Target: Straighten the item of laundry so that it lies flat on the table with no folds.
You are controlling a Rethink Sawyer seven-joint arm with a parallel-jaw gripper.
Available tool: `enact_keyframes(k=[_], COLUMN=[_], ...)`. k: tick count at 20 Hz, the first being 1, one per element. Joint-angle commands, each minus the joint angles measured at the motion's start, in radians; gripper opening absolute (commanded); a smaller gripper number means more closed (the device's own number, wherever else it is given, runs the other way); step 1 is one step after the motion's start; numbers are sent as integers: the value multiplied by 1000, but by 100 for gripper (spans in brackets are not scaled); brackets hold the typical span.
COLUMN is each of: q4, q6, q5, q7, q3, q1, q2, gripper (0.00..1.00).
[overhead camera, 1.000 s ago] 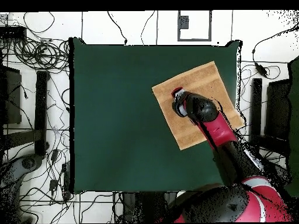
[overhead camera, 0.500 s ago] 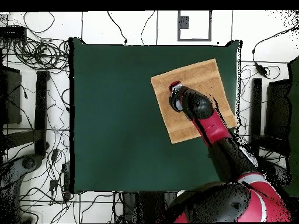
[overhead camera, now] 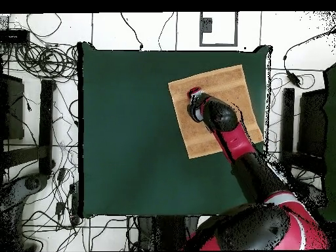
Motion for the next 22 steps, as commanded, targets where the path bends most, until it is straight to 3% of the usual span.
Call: enact_keyframes(k=[1, 11, 15, 18, 22], q4=[64, 105, 105, 63, 17], q6=[-27, -13, 64, 190, 191], q5=[70, 79, 115, 166, 198], q7=[257, 269, 290, 318, 313], q3=[170, 249, 216, 140, 97], q1=[46, -6, 11, 43, 69], q2=[54, 57, 38, 43, 99], gripper=[0, 0, 0, 0, 0])
